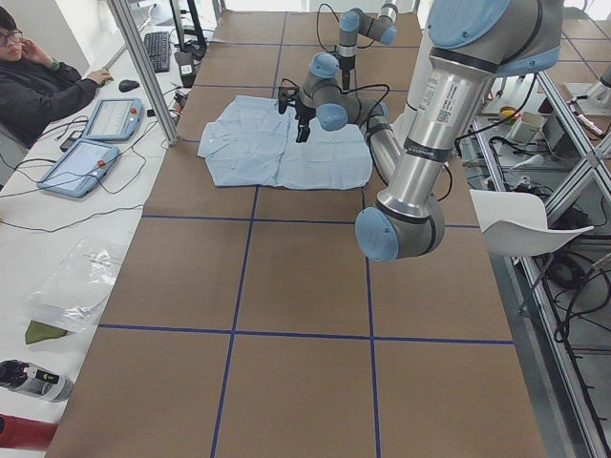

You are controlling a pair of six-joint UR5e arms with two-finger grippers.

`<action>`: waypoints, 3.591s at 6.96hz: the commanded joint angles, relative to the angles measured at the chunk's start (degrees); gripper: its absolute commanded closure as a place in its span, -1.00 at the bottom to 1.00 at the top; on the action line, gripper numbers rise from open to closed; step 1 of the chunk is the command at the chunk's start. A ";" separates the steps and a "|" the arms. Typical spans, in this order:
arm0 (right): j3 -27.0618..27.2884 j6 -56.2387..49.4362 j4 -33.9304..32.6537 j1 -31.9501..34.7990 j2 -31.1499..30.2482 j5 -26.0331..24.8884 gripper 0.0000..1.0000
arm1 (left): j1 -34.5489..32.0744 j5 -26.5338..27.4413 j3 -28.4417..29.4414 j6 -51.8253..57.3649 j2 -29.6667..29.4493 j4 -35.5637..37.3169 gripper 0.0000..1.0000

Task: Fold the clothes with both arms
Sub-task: 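Move the right gripper to the hem corner nearest the robot, then move the left gripper to the other hem corner nearest the robot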

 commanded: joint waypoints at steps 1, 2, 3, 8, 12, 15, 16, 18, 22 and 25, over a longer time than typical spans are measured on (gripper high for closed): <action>-1.02 0.17 -0.33 -1.37 0.40 0.11 -0.81 | 0.09 0.00 -0.03 -0.10 0.00 0.00 -1.00; -1.20 0.26 -0.33 -1.81 0.40 0.20 -0.70 | 0.00 0.09 -0.03 -0.10 0.00 0.00 -1.00; -1.20 0.70 -0.42 -2.51 0.40 0.20 -0.66 | 0.00 0.09 -0.03 -0.10 0.00 0.00 -1.00; -1.99 0.79 -0.59 -3.66 1.63 0.73 -0.31 | -0.09 0.09 0.06 -0.10 0.00 0.00 -1.00; -1.91 0.79 -0.59 -3.57 1.46 3.18 -0.12 | 0.00 0.17 0.06 -0.10 0.08 0.00 -1.00; -1.99 0.79 -0.59 -3.57 1.46 3.19 0.03 | 0.00 0.17 0.23 -0.10 0.08 0.00 -1.00; -1.99 0.79 -0.59 -3.57 1.28 3.19 0.03 | 0.00 0.26 0.23 -0.10 0.08 0.00 -1.00; -2.08 0.79 -0.59 -3.48 1.19 3.19 0.03 | 0.00 0.35 0.23 -0.10 0.08 0.00 -1.00; -2.00 0.79 -1.47 -3.48 1.28 3.19 0.52 | 0.00 0.35 0.32 -0.10 0.08 0.00 -1.00; -1.91 0.79 -1.82 -3.40 1.28 3.10 1.00 | 0.09 0.44 0.41 -0.18 0.43 0.00 -1.00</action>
